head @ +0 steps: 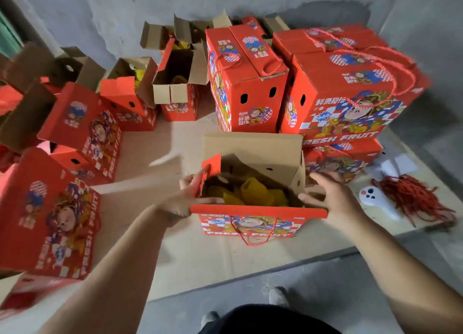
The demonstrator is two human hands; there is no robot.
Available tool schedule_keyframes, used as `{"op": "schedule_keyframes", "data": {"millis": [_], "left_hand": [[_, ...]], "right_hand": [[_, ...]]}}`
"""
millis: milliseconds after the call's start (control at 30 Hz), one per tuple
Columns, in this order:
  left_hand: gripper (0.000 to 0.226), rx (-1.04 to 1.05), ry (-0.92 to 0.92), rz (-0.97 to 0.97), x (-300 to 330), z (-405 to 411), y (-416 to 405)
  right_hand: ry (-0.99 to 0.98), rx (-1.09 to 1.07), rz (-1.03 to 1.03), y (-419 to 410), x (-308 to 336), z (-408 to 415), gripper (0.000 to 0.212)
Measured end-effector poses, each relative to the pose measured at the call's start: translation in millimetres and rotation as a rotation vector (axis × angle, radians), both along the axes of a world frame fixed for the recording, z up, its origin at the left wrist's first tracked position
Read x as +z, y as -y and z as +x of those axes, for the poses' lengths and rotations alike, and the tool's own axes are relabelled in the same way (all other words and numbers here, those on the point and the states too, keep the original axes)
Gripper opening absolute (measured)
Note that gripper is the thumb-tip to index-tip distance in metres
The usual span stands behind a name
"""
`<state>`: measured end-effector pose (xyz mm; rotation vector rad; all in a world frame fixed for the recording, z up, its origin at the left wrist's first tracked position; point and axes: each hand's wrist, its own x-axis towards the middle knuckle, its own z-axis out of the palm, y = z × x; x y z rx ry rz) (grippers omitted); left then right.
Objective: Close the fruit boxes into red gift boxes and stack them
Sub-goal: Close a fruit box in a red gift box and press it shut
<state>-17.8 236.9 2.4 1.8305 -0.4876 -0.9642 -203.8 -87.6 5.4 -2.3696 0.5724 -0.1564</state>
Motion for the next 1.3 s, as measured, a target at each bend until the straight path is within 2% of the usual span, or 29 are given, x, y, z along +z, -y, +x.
{"op": "schedule_keyframes", "data": {"millis": [67, 133, 167, 233, 267, 333, 367, 433, 500, 567, 667, 767, 833, 900, 967, 1033, 1067, 1100, 1133, 1200, 1233, 1267, 1300], "left_hand": [[0.136, -0.091, 0.165, 0.197, -7.2, -1.2, -2.0], [0.132, -0.125, 0.250, 0.289, -15.2, -2.9, -4.8], [0.128, -0.124, 0.277, 0.323, -18.6, -4.9, -4.8], [0.117, -0.097, 0.349, 0.372, -27.2, -13.1, -2.9], [0.110, -0.068, 0.401, 0.400, -31.6, -17.4, -2.0], [0.090, -0.010, 0.515, 0.451, -36.2, -26.8, -0.9], [0.081, 0.008, 0.563, 0.460, -36.9, -31.3, -1.5], [0.068, 0.015, 0.627, 0.455, -37.9, -39.8, -3.6], [0.066, 0.021, 0.661, 0.462, -35.9, -48.3, -4.9], [0.071, 0.022, 0.693, 0.490, -30.2, -56.4, -4.3], [0.086, -0.029, 0.741, 0.553, -21.7, -69.4, -4.5], [0.069, 0.000, 0.734, 0.548, -22.7, -78.2, -5.8], [0.067, 0.010, 0.733, 0.545, -21.9, -78.0, -6.3], [0.065, 0.014, 0.684, 0.514, -20.1, -71.3, -9.0], [0.063, 0.012, 0.600, 0.461, -20.7, -63.3, -14.4], [0.063, 0.036, 0.502, 0.395, -22.5, -60.1, -18.3], [0.062, 0.057, 0.447, 0.346, -22.5, -61.0, -17.1], [0.060, 0.099, 0.378, 0.265, -23.5, -62.0, -17.0], [0.054, 0.177, 0.284, 0.153, -23.0, -63.1, -16.3], [0.032, 0.402, 0.063, 0.005, -20.5, -62.9, -16.6], [0.034, 0.452, 0.025, 0.029, -17.6, -63.7, -16.8], [0.053, 0.484, -0.014, 0.060, -15.9, -66.2, -17.5], [0.075, 0.530, -0.037, 0.062, -17.3, -69.3, -16.9]], "right_hand": [[0.027, -0.046, -0.118, -0.5, 9.2, -2.5, 0.060], [0.113, -0.070, -0.085, -5.7, 19.4, -2.7, 0.058], [0.158, -0.061, 0.057, -11.2, 23.4, -1.9, 0.058], [0.251, -0.045, 0.502, -27.2, 26.7, -0.4, 0.054], [0.282, -0.049, 0.611, -32.9, 23.0, -0.2, 0.051], [0.277, -0.074, 0.508, -37.1, 12.0, -4.7, 0.049], [0.263, -0.112, 0.382, -33.6, 3.5, -9.2, 0.049], [0.202, -0.117, 0.202, -23.0, -13.2, -18.5, 0.060], [0.127, 0.061, 0.108, -16.9, -28.2, -26.1, 0.073], [0.018, 0.282, 0.042, -13.9, -40.1, -25.3, 0.077], [-0.068, 0.403, -0.070, -3.7, -43.0, -14.2, 0.075], [-0.106, 0.461, -0.097, 13.4, -32.8, -4.5, 0.069], [-0.164, 0.547, -0.127, 28.1, -28.0, -3.0, 0.068], [-0.243, 0.673, -0.196, 43.4, -23.6, -3.6, 0.076], [-0.315, 0.799, -0.369, 57.0, -20.8, -2.3, 0.090], [-0.333, 0.841, -0.515, 65.1, -23.7, 1.3, 0.103], [-0.305, 0.832, -0.521, 63.7, -26.3, 3.3, 0.104], [-0.253, 0.808, -0.439, 58.2, -28.5, 4.1, 0.097], [-0.181, 0.758, -0.266, 50.3, -29.7, 3.4, 0.084], [-0.037, 0.520, 0.219, 28.2, -32.1, 0.3, 0.058], [0.044, 0.360, 0.419, 15.1, -33.1, -0.6, 0.052], [0.120, 0.195, 0.516, 4.6, -36.7, 1.1, 0.056], [0.159, 0.078, 0.505, -5.0, -39.0, 5.5, 0.063]]}}
